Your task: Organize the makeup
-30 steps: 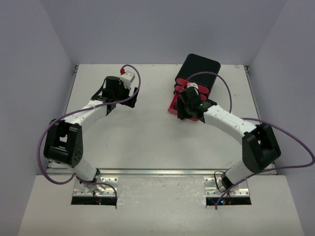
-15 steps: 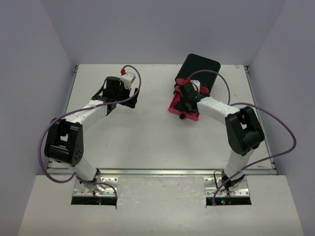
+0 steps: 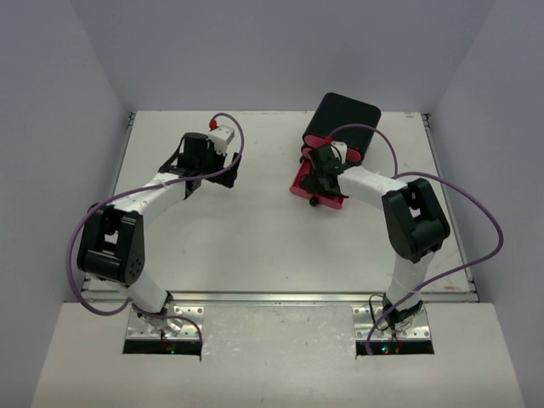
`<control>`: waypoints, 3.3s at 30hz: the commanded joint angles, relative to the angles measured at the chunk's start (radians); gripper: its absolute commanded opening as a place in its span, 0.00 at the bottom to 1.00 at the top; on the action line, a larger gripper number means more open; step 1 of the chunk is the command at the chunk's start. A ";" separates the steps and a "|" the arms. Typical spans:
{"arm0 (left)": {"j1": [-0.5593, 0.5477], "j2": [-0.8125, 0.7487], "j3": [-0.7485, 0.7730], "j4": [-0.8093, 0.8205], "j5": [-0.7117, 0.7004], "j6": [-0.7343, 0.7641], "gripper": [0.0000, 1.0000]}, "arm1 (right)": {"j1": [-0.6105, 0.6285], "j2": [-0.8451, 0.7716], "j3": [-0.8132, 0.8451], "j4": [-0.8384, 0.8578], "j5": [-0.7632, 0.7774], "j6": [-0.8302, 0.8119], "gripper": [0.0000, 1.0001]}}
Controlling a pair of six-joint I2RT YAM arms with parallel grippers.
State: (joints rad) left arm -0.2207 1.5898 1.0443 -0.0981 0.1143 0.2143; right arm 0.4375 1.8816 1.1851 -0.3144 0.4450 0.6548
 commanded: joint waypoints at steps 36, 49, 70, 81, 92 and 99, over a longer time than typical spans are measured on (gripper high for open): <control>0.023 -0.316 -0.180 0.005 -0.148 0.185 1.00 | -0.008 -0.473 -0.298 0.185 -0.315 -0.159 0.99; 0.027 -0.624 -0.557 0.212 -0.294 0.251 1.00 | 0.065 -0.448 -0.374 0.140 -0.288 -0.013 0.80; 0.027 -0.671 -0.624 0.261 -0.280 0.208 1.00 | 0.239 -0.343 -0.415 0.198 0.031 0.367 0.74; 0.027 -0.663 -0.612 0.250 -0.265 0.208 1.00 | 0.240 -0.150 -0.298 0.255 0.308 0.416 0.61; 0.027 -0.649 -0.599 0.243 -0.276 0.206 1.00 | 0.184 -0.036 -0.194 0.267 0.208 0.355 0.58; 0.027 -0.641 -0.591 0.236 -0.283 0.206 1.00 | 0.168 -0.011 -0.181 0.267 0.166 0.339 0.53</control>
State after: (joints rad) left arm -0.2077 0.9476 0.4240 0.1081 -0.1654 0.4359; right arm 0.6070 1.8665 0.9672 -0.0681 0.6138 1.0066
